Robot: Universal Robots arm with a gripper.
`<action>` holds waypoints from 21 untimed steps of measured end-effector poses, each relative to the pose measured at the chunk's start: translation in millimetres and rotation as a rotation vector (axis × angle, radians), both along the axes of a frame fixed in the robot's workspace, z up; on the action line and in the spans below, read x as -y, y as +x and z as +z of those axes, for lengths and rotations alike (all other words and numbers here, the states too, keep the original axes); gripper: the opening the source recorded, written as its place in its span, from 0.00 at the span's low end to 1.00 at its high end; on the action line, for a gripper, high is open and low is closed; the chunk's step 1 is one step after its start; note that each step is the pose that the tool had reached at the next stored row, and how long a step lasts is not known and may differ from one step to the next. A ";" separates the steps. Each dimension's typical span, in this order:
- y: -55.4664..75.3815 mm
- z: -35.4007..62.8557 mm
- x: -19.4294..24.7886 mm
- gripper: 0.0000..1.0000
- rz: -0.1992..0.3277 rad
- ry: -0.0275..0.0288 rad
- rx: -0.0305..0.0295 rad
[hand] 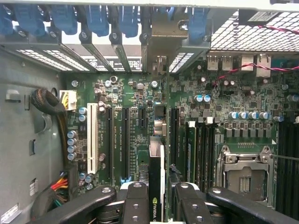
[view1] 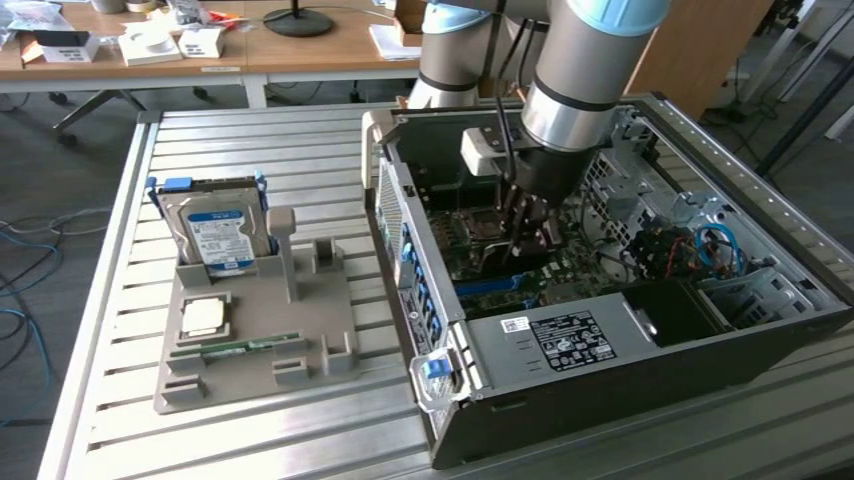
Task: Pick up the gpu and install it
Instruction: 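Insert the gpu into the slot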
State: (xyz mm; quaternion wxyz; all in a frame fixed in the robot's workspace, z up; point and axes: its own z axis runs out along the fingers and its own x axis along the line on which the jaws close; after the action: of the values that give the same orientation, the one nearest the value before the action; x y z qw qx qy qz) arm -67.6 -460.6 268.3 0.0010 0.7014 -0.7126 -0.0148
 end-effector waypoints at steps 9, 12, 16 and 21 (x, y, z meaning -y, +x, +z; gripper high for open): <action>-2.5 -2.7 0.1 0.27 0.000 -0.0002 0.0003; -2.6 -2.8 0.0 0.27 0.000 -0.0002 0.0003; -2.6 -4.2 0.0 0.27 0.000 0.0000 0.0004; -2.6 -4.4 0.0 0.27 0.000 -0.0001 0.0003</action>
State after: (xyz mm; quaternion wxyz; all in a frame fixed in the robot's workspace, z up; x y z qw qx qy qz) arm -70.2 -460.6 263.9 0.0010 0.7014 -0.7126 -0.0147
